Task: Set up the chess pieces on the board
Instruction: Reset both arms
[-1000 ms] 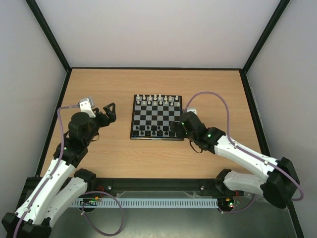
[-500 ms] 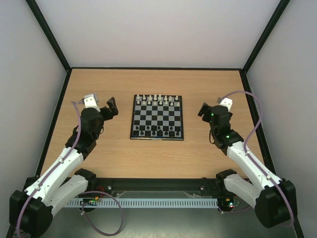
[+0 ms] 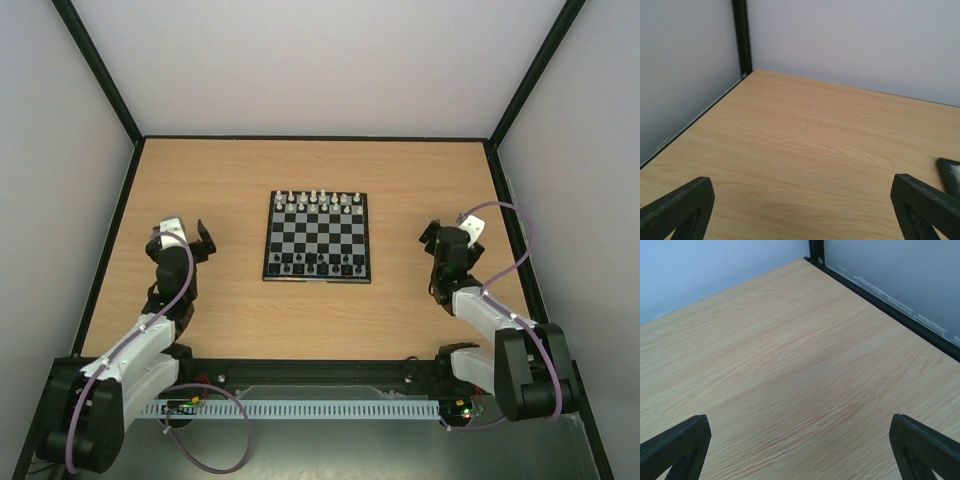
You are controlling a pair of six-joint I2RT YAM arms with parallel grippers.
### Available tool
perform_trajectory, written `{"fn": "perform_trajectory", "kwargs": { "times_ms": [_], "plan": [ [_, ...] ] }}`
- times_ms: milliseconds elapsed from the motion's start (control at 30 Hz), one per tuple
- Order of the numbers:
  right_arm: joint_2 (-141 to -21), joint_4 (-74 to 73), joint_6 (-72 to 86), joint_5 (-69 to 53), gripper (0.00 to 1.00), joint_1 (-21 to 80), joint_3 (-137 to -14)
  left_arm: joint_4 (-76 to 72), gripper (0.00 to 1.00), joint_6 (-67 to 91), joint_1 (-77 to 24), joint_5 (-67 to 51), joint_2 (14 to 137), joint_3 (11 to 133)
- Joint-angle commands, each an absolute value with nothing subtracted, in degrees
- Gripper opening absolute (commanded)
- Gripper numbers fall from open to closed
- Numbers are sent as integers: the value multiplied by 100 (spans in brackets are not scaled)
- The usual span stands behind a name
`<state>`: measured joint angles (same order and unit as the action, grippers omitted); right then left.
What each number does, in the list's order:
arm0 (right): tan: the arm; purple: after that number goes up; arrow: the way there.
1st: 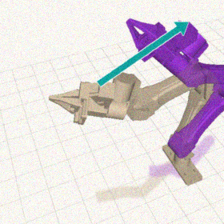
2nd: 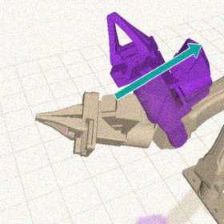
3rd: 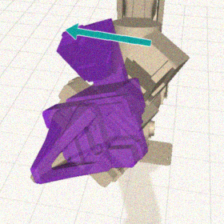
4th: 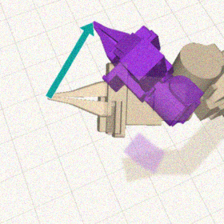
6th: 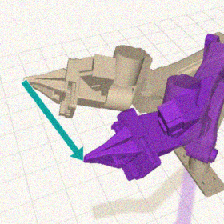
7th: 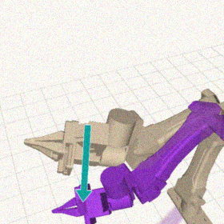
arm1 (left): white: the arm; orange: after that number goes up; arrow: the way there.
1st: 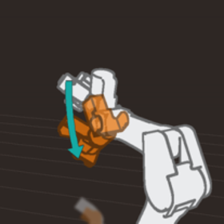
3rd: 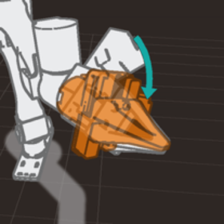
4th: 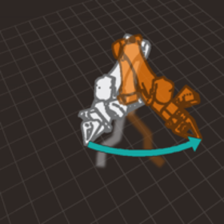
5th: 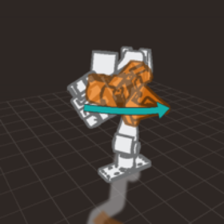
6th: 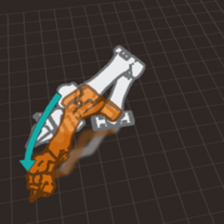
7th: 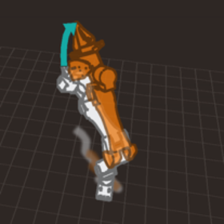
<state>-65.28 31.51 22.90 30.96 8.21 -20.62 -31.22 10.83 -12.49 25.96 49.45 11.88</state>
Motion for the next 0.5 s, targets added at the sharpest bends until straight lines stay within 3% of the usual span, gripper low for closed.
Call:
{"fn": "perform_trajectory", "kwargs": {
  "times_ms": [0, 467],
  "plan": [
    [-6713, 4163, 2243, 3378, 99, 681, -1791, -4224, 99, 932, -718, 2146, 5397, 1058],
    [-8043, 5972, 1674, 3519, 99, 555, -1591, -5345, 99, 994, -151, 1717, 7981, 1882]
  ]
}}
